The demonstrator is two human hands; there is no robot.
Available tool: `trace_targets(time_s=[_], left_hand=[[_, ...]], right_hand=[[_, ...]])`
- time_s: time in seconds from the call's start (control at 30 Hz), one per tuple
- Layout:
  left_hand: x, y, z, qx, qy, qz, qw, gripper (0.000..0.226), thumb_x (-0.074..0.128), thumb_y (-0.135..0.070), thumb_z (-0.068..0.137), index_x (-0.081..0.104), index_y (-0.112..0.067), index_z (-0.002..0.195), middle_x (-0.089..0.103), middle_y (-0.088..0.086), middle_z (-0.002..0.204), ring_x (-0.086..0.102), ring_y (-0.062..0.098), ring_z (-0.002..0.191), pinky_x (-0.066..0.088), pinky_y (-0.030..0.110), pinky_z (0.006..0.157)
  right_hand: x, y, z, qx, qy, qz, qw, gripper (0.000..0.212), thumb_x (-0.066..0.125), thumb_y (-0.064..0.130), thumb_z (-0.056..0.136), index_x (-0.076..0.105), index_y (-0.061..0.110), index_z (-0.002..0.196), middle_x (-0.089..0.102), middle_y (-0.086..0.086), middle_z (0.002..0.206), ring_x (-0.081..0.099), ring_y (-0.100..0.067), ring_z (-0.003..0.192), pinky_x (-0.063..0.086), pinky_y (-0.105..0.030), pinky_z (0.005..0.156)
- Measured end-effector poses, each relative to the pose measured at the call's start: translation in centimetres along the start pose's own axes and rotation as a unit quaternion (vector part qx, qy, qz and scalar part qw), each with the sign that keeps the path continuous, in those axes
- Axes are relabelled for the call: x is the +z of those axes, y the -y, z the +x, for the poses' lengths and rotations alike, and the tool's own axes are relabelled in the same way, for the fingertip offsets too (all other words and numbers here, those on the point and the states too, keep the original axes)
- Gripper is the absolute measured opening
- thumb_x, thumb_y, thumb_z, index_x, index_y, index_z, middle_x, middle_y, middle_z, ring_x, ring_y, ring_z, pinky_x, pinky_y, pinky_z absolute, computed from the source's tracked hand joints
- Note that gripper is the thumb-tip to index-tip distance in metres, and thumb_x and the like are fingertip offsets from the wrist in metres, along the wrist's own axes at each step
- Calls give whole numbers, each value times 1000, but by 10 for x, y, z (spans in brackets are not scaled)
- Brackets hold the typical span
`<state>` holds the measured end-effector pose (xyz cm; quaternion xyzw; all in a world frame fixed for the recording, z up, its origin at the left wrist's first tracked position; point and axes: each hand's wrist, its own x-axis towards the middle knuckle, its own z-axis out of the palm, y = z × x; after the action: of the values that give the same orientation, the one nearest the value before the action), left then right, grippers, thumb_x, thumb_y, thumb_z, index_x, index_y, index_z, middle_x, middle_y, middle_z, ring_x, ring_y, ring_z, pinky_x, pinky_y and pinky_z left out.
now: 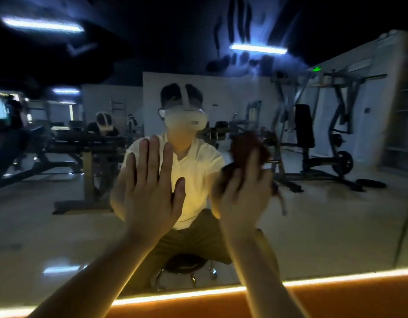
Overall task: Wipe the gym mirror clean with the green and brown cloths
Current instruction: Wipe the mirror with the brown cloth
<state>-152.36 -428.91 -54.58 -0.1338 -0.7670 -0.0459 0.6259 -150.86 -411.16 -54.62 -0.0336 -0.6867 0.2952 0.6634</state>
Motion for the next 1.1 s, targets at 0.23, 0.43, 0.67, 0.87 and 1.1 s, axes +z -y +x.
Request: trace_targets(time_s=[0.23, 0.43, 0.67, 0.87, 1.1], left_hand=[[-4, 4, -1, 15, 22, -28, 999, 75, 39, -38, 102, 13, -5, 164, 2, 20, 172, 2, 36, 160, 5, 56, 128], [-4, 4, -2, 8, 23, -14, 1000, 75, 44, -38, 102, 17, -5, 164, 7, 20, 171, 6, 37, 159, 11, 60, 126], [-13, 6, 0, 11, 43, -5, 999, 73, 47, -41, 101, 30, -3, 160, 20, 22, 169, 17, 39, 157, 22, 64, 122], [-57, 45, 68, 107, -2, -18, 994, 40, 50, -30, 98, 59, -4, 126, 55, 23, 136, 54, 41, 123, 38, 56, 104], [-50, 29, 184, 64, -7, 29, 997, 77, 36, -49, 105, 20, 1, 161, 14, 21, 170, 10, 33, 159, 13, 54, 128]], right_hand=[[-22, 14, -4, -347, 230, -89, 905, 55, 56, 36, 100, 41, 23, 152, 55, -16, 121, 62, -26, 98, 58, -46, 81], [-51, -62, 143, -133, 35, -157, 978, 58, 26, 41, 107, 42, 9, 153, 58, -25, 116, 62, -35, 89, 45, -37, 70], [3, 17, 102, -38, -30, -74, 996, 53, 34, 33, 104, 43, 15, 153, 54, -19, 134, 57, -28, 109, 49, -42, 96], [-1, 49, 70, -483, 165, -82, 856, 62, 66, 36, 91, 47, 17, 147, 58, -12, 112, 61, -27, 93, 52, -41, 77], [-38, -48, 234, -301, 60, -146, 940, 50, 36, 36, 102, 39, 14, 147, 61, -17, 111, 60, -27, 82, 56, -46, 75]])
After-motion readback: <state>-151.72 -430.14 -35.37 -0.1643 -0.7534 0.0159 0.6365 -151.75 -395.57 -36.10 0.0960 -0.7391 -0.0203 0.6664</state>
